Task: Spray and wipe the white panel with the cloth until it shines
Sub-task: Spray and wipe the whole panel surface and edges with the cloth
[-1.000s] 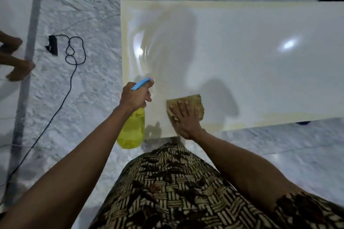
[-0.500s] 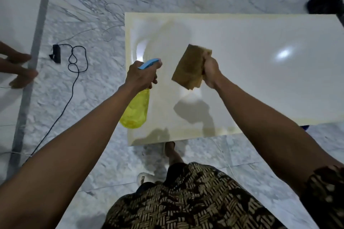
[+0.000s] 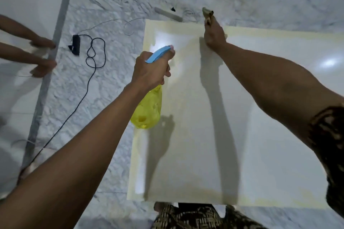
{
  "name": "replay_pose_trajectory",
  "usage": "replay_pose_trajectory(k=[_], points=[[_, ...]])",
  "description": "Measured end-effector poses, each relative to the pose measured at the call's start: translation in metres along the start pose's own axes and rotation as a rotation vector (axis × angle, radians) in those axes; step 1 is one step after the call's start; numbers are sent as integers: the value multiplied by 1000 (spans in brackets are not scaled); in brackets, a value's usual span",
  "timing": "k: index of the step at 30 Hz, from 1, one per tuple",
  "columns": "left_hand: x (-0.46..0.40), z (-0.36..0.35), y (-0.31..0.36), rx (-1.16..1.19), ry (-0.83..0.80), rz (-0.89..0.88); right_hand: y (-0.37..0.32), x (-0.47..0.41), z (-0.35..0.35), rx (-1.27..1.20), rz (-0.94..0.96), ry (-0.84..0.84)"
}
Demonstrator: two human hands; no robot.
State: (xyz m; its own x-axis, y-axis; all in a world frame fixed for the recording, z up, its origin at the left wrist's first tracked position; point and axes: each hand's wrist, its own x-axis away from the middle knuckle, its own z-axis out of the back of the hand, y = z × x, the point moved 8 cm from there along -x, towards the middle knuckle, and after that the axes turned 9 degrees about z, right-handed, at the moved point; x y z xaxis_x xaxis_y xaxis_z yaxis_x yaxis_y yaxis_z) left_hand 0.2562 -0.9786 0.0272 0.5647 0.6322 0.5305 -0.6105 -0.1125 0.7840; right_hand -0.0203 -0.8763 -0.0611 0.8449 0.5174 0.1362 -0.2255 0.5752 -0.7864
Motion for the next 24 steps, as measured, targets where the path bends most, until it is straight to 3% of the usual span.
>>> replay_pose_trajectory(k=[3, 7, 11, 16, 24], points=[[-29, 4, -18, -7, 35, 44, 43, -22, -77, 448, 23, -285], [-36, 14, -50, -53, 44, 105, 54, 14, -110, 722, 194, -246], [-14, 24, -76, -92, 36, 146, 71, 62, -118, 760, 231, -311], [32, 35, -103, -66, -7, 141, 78, 194, -140, 667, 317, -339], [147, 53, -170, -155, -123, 110, 85, 444, -159, 675, 187, -436]])
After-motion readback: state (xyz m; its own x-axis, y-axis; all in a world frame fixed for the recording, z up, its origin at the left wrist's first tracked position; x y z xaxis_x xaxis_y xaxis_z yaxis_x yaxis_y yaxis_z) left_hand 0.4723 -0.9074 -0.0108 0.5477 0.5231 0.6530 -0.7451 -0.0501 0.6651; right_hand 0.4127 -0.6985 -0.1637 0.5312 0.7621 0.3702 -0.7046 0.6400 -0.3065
